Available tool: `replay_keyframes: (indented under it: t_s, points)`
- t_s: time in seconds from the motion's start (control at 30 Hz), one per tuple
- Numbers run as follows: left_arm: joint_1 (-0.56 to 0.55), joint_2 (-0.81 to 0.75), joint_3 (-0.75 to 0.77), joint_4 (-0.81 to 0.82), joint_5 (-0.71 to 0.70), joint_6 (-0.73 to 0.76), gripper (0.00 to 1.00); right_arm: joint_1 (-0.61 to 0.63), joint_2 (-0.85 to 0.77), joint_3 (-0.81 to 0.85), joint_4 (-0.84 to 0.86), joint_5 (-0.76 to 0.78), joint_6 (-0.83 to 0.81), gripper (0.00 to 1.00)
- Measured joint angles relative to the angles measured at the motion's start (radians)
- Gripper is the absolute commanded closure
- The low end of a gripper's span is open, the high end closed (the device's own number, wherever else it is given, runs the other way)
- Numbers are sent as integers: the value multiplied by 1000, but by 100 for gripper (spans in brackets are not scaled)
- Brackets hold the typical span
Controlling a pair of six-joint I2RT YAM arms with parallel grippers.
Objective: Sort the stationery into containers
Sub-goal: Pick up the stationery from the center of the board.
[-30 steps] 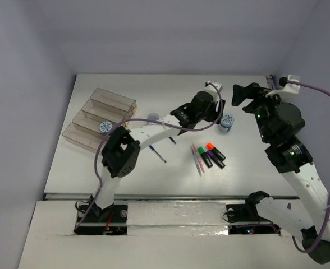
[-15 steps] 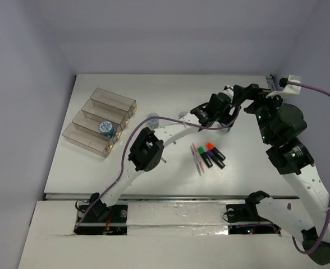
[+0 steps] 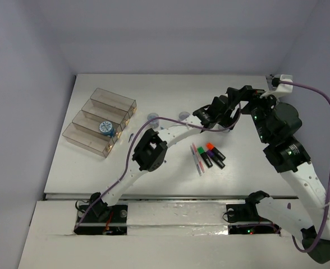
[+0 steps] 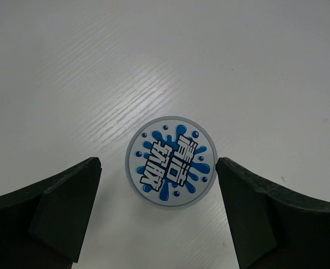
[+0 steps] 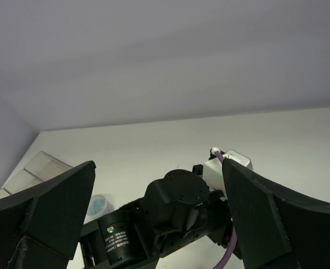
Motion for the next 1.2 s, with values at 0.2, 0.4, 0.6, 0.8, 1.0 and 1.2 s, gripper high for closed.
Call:
replay_keyframes:
  t_s: [0.2,0.4,0.6,0.8,1.0,1.2]
  points:
    - [-8,3,0,16,30,-3,19,0,1,-11,13,-16,-4,0]
    - [-11,21,0,48,72,-13,18,0,2,-11,24,-27,-11,0]
    - [-13,24,-6,58,80,-16,30,0,8,-13,25,-33,-11,1]
    - [-13,27,-6,68,67,-16,45,0,7,-13,25,-37,-11,4]
    - [-16,30,-6,67,27,-11,21,0,3,-14,25,-38,-11,0]
    - [-18,41,-6,67,10,-10,39,0,-8,-21,31,-41,-11,3]
